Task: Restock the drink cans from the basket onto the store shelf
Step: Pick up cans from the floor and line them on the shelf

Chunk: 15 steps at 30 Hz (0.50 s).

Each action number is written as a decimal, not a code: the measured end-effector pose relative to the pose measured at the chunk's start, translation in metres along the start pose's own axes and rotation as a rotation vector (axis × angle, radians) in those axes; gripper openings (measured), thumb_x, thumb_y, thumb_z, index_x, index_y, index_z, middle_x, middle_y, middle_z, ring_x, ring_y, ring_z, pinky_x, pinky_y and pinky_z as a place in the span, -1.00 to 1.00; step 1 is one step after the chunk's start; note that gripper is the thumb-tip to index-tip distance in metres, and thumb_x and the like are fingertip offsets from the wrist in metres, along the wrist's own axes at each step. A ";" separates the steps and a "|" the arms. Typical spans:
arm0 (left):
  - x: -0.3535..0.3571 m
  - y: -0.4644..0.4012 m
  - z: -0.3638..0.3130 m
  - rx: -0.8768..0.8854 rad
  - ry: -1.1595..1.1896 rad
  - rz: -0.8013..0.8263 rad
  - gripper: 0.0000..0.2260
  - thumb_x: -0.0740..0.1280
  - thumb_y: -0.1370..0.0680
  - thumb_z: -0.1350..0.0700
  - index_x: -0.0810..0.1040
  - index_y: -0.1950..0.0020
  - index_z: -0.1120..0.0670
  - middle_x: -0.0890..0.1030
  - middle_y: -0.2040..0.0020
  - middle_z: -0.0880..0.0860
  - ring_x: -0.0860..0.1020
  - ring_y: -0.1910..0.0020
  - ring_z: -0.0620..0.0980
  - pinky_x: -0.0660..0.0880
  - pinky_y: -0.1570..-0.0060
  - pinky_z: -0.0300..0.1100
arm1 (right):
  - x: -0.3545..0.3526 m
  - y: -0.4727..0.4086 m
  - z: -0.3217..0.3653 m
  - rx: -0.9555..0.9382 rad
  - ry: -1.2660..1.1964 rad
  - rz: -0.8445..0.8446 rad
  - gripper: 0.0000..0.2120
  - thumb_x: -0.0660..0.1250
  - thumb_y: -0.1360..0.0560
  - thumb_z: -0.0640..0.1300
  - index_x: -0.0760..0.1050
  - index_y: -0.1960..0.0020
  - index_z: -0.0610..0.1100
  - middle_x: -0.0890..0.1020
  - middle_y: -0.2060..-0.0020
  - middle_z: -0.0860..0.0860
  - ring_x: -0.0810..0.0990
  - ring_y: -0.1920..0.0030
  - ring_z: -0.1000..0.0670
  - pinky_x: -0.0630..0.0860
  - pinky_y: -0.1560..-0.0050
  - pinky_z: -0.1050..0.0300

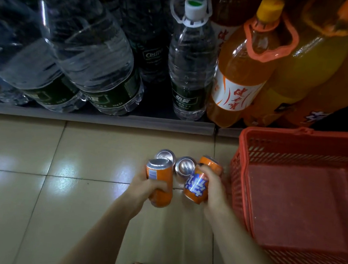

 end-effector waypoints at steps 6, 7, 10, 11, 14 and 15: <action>0.017 -0.005 0.032 -0.057 -0.011 0.029 -0.34 0.53 -0.08 0.20 0.58 -0.19 0.06 0.69 -0.05 0.32 0.63 -0.15 0.43 0.57 -0.16 0.33 | -0.011 -0.019 -0.002 -0.028 0.017 -0.099 -0.73 0.48 -0.28 -0.17 0.36 0.36 -0.05 0.43 0.53 0.11 0.42 0.50 0.04 0.40 0.41 0.24; 0.020 -0.007 0.034 -0.053 -0.024 0.052 -0.36 0.53 -0.10 0.21 0.58 -0.19 0.08 0.70 -0.03 0.31 0.64 -0.13 0.41 0.58 -0.15 0.32 | -0.011 -0.021 -0.003 -0.017 0.003 -0.115 -0.77 0.50 -0.21 -0.12 0.43 0.32 -0.06 0.48 0.47 0.05 0.48 0.45 -0.01 0.48 0.35 0.18; 0.028 -0.010 0.031 -0.029 -0.074 0.101 -0.44 0.48 -0.20 0.27 0.59 -0.20 0.10 0.71 0.03 0.16 0.67 0.00 0.16 0.61 -0.01 0.08 | -0.014 -0.026 -0.008 -0.001 0.013 -0.126 -0.71 0.54 -0.13 -0.02 0.54 0.22 -0.04 0.56 0.33 -0.07 0.59 0.30 -0.11 0.59 0.24 -0.11; 0.030 -0.012 0.031 -0.014 -0.092 0.113 -0.44 0.47 -0.21 0.29 0.58 -0.22 0.12 0.71 0.03 0.14 0.66 0.01 0.11 0.60 0.02 0.02 | -0.013 -0.025 -0.008 -0.009 0.013 -0.115 -0.74 0.54 -0.15 -0.03 0.52 0.25 -0.04 0.54 0.35 -0.06 0.57 0.32 -0.11 0.59 0.27 -0.10; 0.032 -0.014 0.030 0.017 -0.151 0.138 -0.40 0.47 -0.20 0.32 0.54 -0.24 0.16 0.67 0.05 0.11 0.63 0.07 0.04 0.58 0.16 -0.07 | -0.013 -0.027 -0.014 0.018 -0.017 -0.104 -0.76 0.52 -0.16 -0.03 0.48 0.33 -0.04 0.51 0.36 -0.07 0.52 0.35 -0.09 0.52 0.20 -0.02; 0.032 -0.014 0.029 0.028 -0.162 0.141 -0.40 0.46 -0.20 0.33 0.54 -0.25 0.15 0.65 0.06 0.08 0.61 0.09 0.00 0.57 0.19 -0.10 | -0.013 -0.028 -0.016 0.029 -0.018 -0.123 -0.76 0.52 -0.16 -0.03 0.48 0.32 -0.04 0.52 0.33 -0.11 0.53 0.33 -0.09 0.52 0.17 -0.05</action>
Point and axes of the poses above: each hand's wrist, its own y-axis away from the middle knuckle, its own x-axis out of the palm, z = x × y, the point moved 7 cm from there along -y, towards the middle knuckle
